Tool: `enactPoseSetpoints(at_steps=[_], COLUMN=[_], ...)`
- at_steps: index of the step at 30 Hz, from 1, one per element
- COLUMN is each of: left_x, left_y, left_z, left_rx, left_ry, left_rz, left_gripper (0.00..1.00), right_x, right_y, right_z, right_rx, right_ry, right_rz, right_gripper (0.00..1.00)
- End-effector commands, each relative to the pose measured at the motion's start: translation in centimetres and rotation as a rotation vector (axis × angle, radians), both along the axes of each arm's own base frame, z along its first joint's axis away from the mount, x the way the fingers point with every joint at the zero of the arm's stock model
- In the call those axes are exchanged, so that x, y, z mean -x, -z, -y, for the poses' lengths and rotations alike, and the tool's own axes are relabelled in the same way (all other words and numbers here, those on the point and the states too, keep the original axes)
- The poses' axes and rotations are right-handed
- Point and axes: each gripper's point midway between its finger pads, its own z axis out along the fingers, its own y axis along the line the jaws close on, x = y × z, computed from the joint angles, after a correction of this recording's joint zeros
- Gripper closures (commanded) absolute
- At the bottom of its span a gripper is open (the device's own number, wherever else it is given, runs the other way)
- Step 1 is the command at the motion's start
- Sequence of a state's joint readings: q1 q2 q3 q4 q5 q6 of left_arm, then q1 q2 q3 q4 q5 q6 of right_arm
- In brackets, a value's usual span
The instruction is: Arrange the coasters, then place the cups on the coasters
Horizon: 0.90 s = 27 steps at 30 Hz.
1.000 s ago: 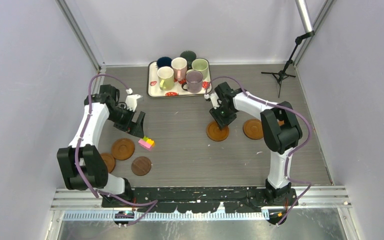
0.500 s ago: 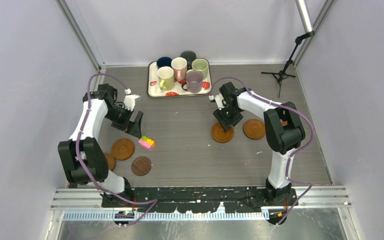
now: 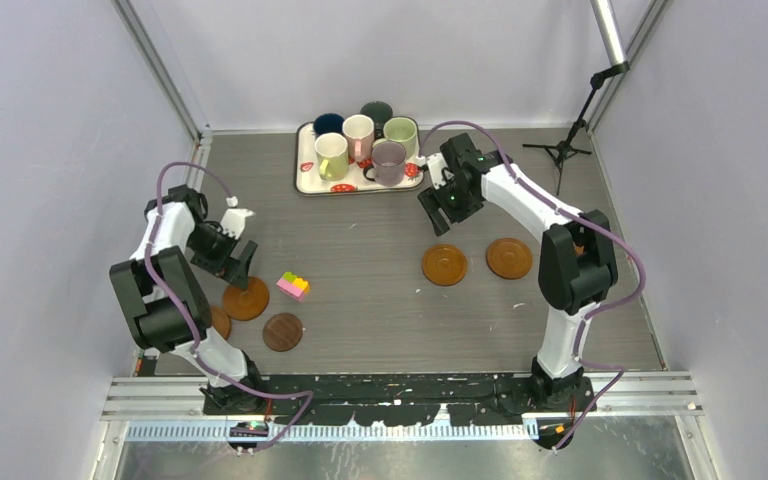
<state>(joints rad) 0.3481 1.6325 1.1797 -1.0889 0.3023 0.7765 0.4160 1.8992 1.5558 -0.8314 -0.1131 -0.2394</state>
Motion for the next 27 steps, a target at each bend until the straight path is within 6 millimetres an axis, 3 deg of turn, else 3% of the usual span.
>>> enactPoseSetpoints(at_steps=[1, 10, 17, 22, 27], left_x=[-0.7, -1.0, -1.9, -5.1, -9.0], left_y=[2.1, 5.2, 7.5, 8.1, 8.1], left_z=[-2.0, -1.9, -1.6, -1.7, -1.3], left_rx=[-0.094, -0.097, -0.133, -0.148, -0.15], left_ry=[0.088, 0.081, 0.058, -0.031, -0.09], left_rz=[0.007, -0.008, -0.019, 0.011, 0.032], left_gripper=[0.11, 0.2, 0.34, 0.5, 0.57], right_x=[0.4, 1.3, 1.2, 1.0, 1.3], right_y=[-4.0, -5.5, -6.3, -6.3, -6.5], right_z=[-0.4, 0.7, 2.5, 4.5, 6.6], right_rx=[-0.066, -0.102, -0.15, -0.179, -0.245], right_ry=[0.009, 0.039, 0.103, 0.164, 0.231], right_rz=[0.054, 0.067, 0.068, 0.078, 0.062], right_gripper=[0.27, 0.26, 0.26, 0.26, 0.26])
